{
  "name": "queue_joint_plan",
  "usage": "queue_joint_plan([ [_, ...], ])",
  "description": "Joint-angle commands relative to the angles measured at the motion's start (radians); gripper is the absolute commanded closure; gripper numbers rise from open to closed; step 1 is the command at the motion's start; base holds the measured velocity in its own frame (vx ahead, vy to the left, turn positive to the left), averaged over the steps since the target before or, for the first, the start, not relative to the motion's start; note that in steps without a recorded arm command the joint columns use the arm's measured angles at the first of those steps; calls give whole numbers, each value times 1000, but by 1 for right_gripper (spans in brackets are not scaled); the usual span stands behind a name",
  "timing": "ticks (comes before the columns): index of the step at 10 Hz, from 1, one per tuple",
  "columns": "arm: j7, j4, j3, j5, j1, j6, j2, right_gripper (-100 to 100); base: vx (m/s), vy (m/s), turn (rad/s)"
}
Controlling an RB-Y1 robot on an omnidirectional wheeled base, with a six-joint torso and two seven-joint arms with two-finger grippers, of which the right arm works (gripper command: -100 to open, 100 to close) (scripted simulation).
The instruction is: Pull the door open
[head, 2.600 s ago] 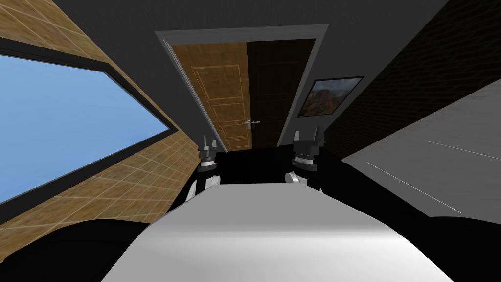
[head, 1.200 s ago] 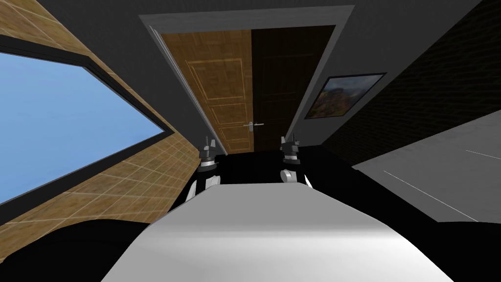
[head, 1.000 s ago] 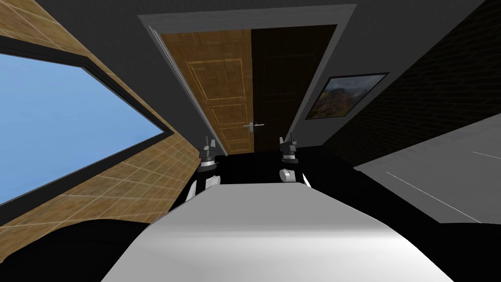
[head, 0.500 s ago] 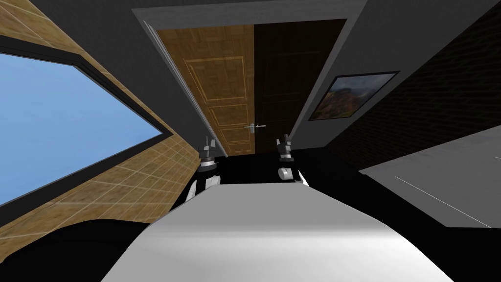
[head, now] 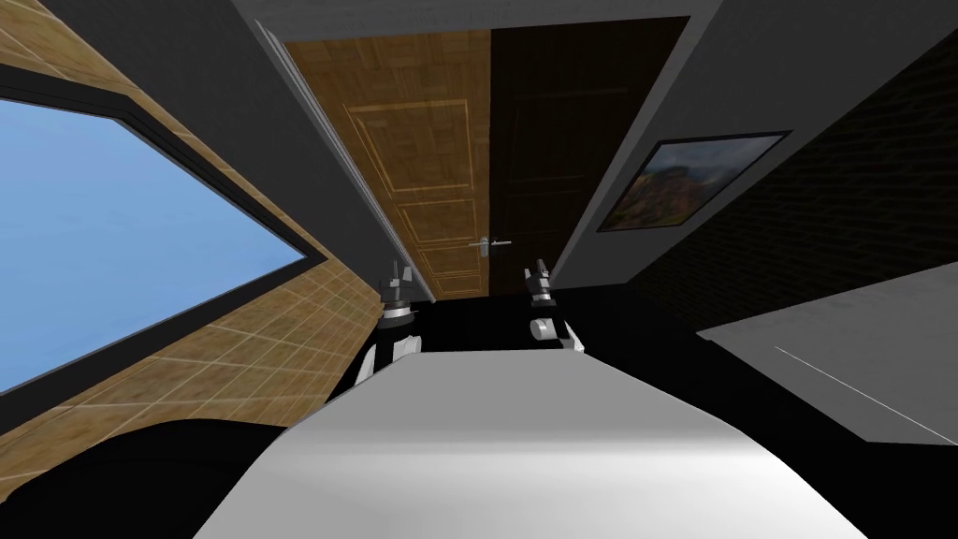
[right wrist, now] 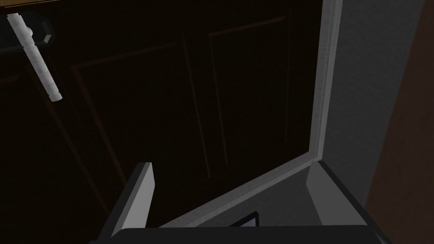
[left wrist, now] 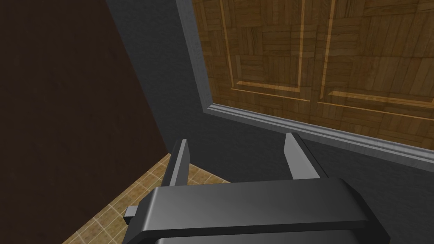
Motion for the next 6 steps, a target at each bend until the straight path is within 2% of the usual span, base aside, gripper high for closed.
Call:
queue_joint_plan([
  [1,2,40,2,-13,-22,6,-14,-100,93,12,11],
  [6,16,161,14,-50,-90,25,-47,-100,101,26,13],
])
